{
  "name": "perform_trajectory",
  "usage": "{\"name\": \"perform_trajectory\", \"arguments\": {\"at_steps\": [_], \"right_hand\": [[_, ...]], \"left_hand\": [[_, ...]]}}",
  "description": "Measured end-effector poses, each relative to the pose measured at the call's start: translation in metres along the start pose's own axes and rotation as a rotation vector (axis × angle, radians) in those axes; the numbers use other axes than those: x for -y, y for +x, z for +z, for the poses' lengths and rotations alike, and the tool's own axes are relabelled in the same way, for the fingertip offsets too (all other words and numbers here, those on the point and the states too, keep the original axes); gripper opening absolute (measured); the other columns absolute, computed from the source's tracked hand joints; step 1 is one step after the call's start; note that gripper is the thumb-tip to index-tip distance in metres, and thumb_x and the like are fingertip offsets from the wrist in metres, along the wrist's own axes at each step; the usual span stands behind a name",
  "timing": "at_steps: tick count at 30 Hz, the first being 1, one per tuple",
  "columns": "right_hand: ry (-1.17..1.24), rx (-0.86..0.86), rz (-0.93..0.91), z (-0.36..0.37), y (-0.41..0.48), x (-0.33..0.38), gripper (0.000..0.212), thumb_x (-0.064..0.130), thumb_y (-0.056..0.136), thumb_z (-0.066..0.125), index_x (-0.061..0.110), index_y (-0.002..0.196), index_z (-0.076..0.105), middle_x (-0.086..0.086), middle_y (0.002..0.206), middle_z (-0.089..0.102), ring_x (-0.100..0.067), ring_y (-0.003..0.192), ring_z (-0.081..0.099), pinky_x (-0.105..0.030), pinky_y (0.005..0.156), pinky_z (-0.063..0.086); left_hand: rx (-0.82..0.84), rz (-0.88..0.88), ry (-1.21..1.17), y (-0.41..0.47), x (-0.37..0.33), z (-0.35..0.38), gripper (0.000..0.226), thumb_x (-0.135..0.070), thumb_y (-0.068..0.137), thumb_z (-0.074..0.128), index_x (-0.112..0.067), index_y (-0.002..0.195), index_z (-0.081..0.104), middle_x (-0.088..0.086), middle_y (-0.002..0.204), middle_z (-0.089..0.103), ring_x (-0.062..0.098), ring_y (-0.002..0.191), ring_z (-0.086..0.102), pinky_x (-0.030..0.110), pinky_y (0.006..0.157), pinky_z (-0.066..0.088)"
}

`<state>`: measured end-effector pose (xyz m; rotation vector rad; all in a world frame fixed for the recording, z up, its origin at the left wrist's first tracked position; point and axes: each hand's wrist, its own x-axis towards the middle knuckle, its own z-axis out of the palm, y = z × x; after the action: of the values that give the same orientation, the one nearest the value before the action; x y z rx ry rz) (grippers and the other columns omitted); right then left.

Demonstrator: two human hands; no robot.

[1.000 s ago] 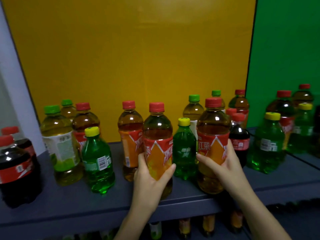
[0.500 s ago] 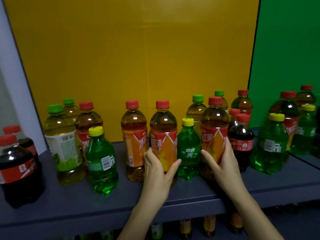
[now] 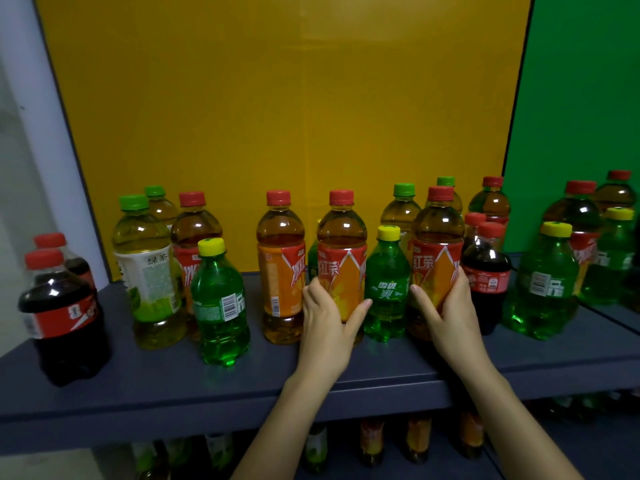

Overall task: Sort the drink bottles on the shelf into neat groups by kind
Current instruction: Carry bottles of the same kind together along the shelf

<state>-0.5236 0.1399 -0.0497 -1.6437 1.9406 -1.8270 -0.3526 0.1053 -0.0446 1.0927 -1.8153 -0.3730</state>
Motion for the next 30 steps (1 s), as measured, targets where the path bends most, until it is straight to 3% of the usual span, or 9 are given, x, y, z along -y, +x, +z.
{"name": "perform_trajectory", "arguments": {"at_steps": [4, 10, 16, 19, 21, 25, 28, 30], "right_hand": [[-0.007, -0.001, -0.001, -0.003, -0.003, 0.003, 0.077, 0.04, 0.084, 0.059, 0.017, 0.145, 0.018, -0.004, 0.142, 0.038, -0.018, 0.128, 0.04, -0.038, 0.105, 0.038], [-0.006, 0.01, -0.021, -0.012, -0.019, 0.006, 0.069, 0.027, 0.089, 0.056, 0.017, 0.147, 0.019, 0.002, 0.144, 0.036, -0.005, 0.126, 0.034, -0.022, 0.101, 0.031], [-0.012, -0.03, -0.11, -0.036, -0.034, 0.003, 0.048, 0.019, 0.089, 0.057, 0.019, 0.135, 0.041, 0.005, 0.132, 0.046, -0.005, 0.12, 0.045, -0.01, 0.094, 0.037], [-0.019, -0.059, -0.161, -0.057, -0.033, 0.006, 0.036, 0.019, 0.088, 0.057, 0.024, 0.123, 0.049, 0.009, 0.119, 0.052, 0.004, 0.113, 0.048, -0.009, 0.091, 0.038], [-0.018, -0.085, -0.193, -0.074, -0.028, 0.007, 0.032, 0.017, 0.088, 0.058, 0.027, 0.117, 0.051, 0.012, 0.115, 0.054, 0.008, 0.11, 0.048, -0.004, 0.086, 0.038], [-0.017, -0.141, -0.198, -0.105, -0.014, -0.002, 0.029, 0.018, 0.087, 0.058, 0.023, 0.115, 0.053, 0.008, 0.112, 0.056, -0.001, 0.107, 0.053, -0.018, 0.088, 0.042], [-0.052, -0.213, -0.204, -0.126, -0.002, -0.013, 0.033, 0.013, 0.085, 0.061, 0.022, 0.115, 0.05, 0.004, 0.112, 0.054, -0.005, 0.106, 0.051, -0.018, 0.088, 0.04], [-0.066, -0.255, -0.189, -0.135, 0.006, -0.025, 0.04, 0.012, 0.083, 0.064, 0.019, 0.119, 0.048, 0.006, 0.114, 0.049, -0.011, 0.11, 0.048, -0.027, 0.092, 0.04]], "left_hand": [[-0.008, -0.009, -0.01, -0.004, -0.001, -0.002, 0.085, -0.05, 0.083, 0.055, -0.005, 0.142, 0.012, 0.011, 0.143, 0.027, 0.021, 0.134, 0.026, 0.031, 0.11, 0.028], [-0.05, 0.051, -0.036, -0.018, -0.001, -0.006, 0.081, -0.041, 0.087, 0.054, -0.01, 0.146, 0.008, 0.005, 0.147, 0.022, 0.016, 0.137, 0.022, 0.023, 0.108, 0.022], [-0.268, 0.255, -0.031, -0.038, -0.011, -0.008, 0.048, -0.031, 0.085, 0.058, -0.016, 0.126, 0.039, -0.003, 0.127, 0.037, 0.007, 0.12, 0.035, 0.013, 0.098, 0.027], [-0.242, 0.308, -0.116, -0.04, -0.024, -0.007, 0.035, -0.039, 0.083, 0.048, -0.022, 0.114, 0.046, -0.013, 0.113, 0.041, -0.005, 0.106, 0.041, 0.008, 0.091, 0.031], [-0.204, 0.324, -0.154, -0.038, -0.036, -0.004, 0.029, -0.04, 0.084, 0.048, -0.024, 0.107, 0.051, -0.015, 0.105, 0.046, -0.005, 0.103, 0.045, 0.006, 0.086, 0.035], [-0.149, 0.342, -0.184, -0.031, -0.059, 0.012, 0.016, -0.031, 0.083, 0.054, -0.027, 0.099, 0.053, -0.019, 0.097, 0.052, -0.003, 0.097, 0.05, 0.008, 0.079, 0.039], [-0.164, 0.323, -0.177, -0.027, -0.071, 0.029, 0.013, -0.032, 0.083, 0.054, -0.028, 0.095, 0.053, -0.019, 0.093, 0.052, -0.002, 0.092, 0.051, 0.009, 0.076, 0.04], [-0.187, 0.306, -0.168, -0.027, -0.075, 0.042, 0.014, -0.036, 0.083, 0.051, -0.028, 0.095, 0.053, -0.019, 0.094, 0.053, 0.0, 0.091, 0.052, 0.011, 0.077, 0.041]]}}
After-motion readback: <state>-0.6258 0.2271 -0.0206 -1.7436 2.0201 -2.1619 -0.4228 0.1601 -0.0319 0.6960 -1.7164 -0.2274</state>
